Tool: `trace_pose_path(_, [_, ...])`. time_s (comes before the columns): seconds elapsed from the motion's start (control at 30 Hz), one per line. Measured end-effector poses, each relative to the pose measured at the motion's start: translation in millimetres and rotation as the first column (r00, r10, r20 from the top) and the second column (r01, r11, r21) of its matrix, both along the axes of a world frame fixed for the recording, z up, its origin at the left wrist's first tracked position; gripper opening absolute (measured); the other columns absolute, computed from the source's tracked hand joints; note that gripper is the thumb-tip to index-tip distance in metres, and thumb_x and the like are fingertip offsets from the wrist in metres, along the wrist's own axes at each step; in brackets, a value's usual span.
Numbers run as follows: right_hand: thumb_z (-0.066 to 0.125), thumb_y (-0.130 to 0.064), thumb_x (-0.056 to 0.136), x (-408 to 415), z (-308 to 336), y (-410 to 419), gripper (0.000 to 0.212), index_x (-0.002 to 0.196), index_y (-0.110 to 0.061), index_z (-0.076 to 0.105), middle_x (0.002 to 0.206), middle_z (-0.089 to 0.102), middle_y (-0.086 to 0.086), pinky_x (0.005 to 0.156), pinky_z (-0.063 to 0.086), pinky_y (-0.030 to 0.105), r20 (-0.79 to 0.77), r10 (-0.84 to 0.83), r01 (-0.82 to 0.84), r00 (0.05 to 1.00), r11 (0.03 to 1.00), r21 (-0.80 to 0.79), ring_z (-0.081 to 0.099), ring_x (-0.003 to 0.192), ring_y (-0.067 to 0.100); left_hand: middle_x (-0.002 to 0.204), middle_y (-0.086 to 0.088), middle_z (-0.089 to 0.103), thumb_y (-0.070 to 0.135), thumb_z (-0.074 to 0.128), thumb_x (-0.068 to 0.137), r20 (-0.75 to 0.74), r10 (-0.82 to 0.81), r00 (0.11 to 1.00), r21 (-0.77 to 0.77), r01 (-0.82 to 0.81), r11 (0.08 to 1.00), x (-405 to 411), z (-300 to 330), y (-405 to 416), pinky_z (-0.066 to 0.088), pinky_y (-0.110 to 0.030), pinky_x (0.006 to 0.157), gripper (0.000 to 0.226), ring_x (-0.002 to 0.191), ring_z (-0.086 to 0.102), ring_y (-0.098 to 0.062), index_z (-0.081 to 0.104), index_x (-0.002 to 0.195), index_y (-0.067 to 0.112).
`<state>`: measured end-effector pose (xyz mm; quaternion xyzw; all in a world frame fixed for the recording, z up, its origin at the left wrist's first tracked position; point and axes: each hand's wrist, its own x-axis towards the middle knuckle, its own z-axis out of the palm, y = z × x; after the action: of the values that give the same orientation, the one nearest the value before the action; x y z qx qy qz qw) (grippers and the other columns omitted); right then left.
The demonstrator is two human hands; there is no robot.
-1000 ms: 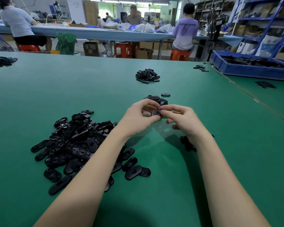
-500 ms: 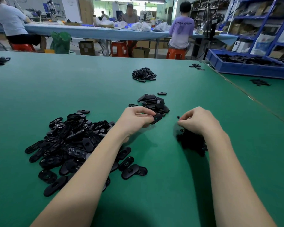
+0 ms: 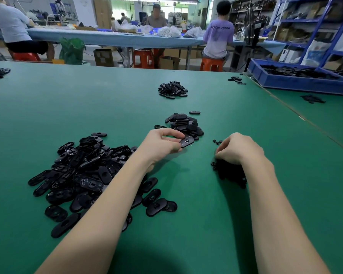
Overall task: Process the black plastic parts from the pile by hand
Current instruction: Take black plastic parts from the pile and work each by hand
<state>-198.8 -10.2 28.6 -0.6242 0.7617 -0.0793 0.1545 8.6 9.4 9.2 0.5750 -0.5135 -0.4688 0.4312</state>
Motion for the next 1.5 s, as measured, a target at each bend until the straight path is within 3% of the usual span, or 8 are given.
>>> trace_pose_path(0.27, [0.069,-0.023,0.084,-6,8,1,0.017,0.092,-0.035,0.078,0.106,0.072,-0.001,0.078,0.047,0.029,-0.001,0.018,-0.018,1.0,1.0,-0.006,0.065,0.1,0.025,0.089,-0.018,0.072,-0.009,0.064,0.089,-0.089,-0.004,0.996,0.0,0.004,1.0,0,0,0,0.06,-0.024,0.075,0.02,0.076,0.065,-0.023,0.07,0.107,0.0])
trace_pose_path(0.43, [0.084,-0.035,0.073,-5,11,1,0.009,0.081,-0.035,0.078,0.097,0.073,-0.005,0.09,0.056,0.034,0.028,0.115,-0.117,0.993,0.991,0.06,0.066,0.098,0.02,0.088,-0.019,0.072,-0.008,0.066,0.089,-0.101,-0.004,0.995,0.009,0.004,1.0,-1,-1,-1,0.06,-0.027,0.078,0.019,0.08,0.064,-0.024,0.071,0.105,0.0])
trace_pose_path(0.63, [0.086,-0.037,0.071,0,7,-1,0.013,0.082,-0.035,0.079,0.099,0.073,-0.005,0.076,0.049,0.027,-0.044,0.116,-0.112,0.992,0.99,0.085,0.067,0.097,0.02,0.085,-0.017,0.071,-0.008,0.065,0.09,-0.112,-0.01,0.994,0.007,0.011,1.0,-2,-2,-2,0.06,-0.027,0.077,0.017,0.078,0.065,-0.023,0.071,0.104,0.0])
trace_pose_path(0.73, [0.081,-0.035,0.076,2,3,-4,0.011,0.086,-0.03,0.077,0.1,0.073,-0.002,0.084,0.055,0.03,-0.047,0.151,-0.147,0.987,0.986,0.085,0.068,0.097,0.022,0.082,-0.013,0.071,-0.008,0.066,0.09,-0.128,-0.012,0.992,0.016,0.014,1.0,-1,-3,-2,0.061,-0.025,0.075,0.016,0.072,0.068,-0.017,0.071,0.102,0.001])
trace_pose_path(0.83, [0.075,-0.033,0.084,2,1,-7,0.006,0.084,-0.027,0.074,0.093,0.074,-0.004,0.084,0.055,0.029,0.097,0.223,-0.227,0.97,0.973,0.033,0.067,0.086,0.015,0.081,-0.011,0.072,-0.007,0.066,0.091,-0.154,-0.008,0.988,0.036,0.014,0.999,-1,-3,-3,0.061,-0.028,0.077,0.014,0.07,0.07,-0.014,0.071,0.099,0.004])
trace_pose_path(0.97, [0.073,-0.029,0.088,10,-1,-8,0.008,0.081,-0.026,0.071,0.073,0.074,-0.014,0.051,0.039,0.011,0.351,0.327,-0.276,0.877,0.942,-0.189,0.053,0.05,-0.006,0.083,-0.012,0.073,-0.007,0.066,0.091,-0.186,0.005,0.983,0.05,0.005,0.999,-1,-4,-3,0.062,-0.031,0.079,0.015,0.075,0.072,-0.016,0.071,0.096,0.005])
trace_pose_path(1.13, [0.076,-0.026,0.083,23,-4,-8,0.007,0.077,-0.029,0.078,0.061,0.066,-0.021,0.049,0.035,0.004,0.498,0.37,-0.25,0.784,0.923,-0.292,0.054,0.053,-0.008,0.084,-0.014,0.071,-0.006,0.065,0.091,-0.19,-0.002,0.982,0.039,0.009,0.999,-1,-3,-3,0.062,-0.03,0.079,0.015,0.074,0.071,-0.015,0.072,0.098,0.005])
trace_pose_path(1.5, [0.075,-0.024,0.081,29,-9,-11,0.012,0.077,-0.034,0.079,0.072,0.074,-0.018,0.056,0.042,0.014,0.558,0.258,-0.104,0.789,0.951,-0.292,0.064,0.07,-0.004,0.088,-0.015,0.071,-0.008,0.065,0.09,-0.207,0.009,0.978,0.029,-0.003,1.0,-3,-2,-3,0.061,-0.031,0.084,0.017,0.075,0.069,-0.015,0.072,0.099,0.004])
